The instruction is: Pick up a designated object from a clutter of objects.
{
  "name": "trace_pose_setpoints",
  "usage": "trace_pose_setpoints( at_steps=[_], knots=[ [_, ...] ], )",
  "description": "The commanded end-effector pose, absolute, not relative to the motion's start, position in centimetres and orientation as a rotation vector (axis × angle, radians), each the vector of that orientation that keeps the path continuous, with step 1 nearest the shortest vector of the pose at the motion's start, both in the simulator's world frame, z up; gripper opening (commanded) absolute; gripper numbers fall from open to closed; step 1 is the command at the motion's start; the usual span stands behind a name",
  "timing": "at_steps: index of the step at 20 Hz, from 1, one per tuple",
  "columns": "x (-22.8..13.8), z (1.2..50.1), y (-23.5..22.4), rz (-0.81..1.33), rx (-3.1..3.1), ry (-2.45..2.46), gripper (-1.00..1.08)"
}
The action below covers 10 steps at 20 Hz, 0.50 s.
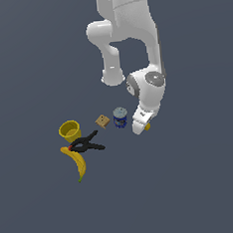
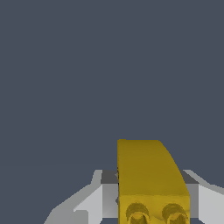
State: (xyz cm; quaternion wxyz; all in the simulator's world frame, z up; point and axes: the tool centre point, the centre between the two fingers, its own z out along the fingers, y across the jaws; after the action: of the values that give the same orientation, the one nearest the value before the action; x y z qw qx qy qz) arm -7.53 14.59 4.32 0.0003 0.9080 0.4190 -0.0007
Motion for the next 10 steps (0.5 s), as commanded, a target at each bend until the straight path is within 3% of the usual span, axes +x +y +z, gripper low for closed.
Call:
trace_pose_setpoints(
  at_steps=[1, 10],
  knots=[
    [-7.5, 5.6, 14.7, 0.000, 2.852, 1.316, -1.00],
    [-7.6, 12.6, 15.6, -0.001, 2.851, 1.318, -1.00]
  ],
)
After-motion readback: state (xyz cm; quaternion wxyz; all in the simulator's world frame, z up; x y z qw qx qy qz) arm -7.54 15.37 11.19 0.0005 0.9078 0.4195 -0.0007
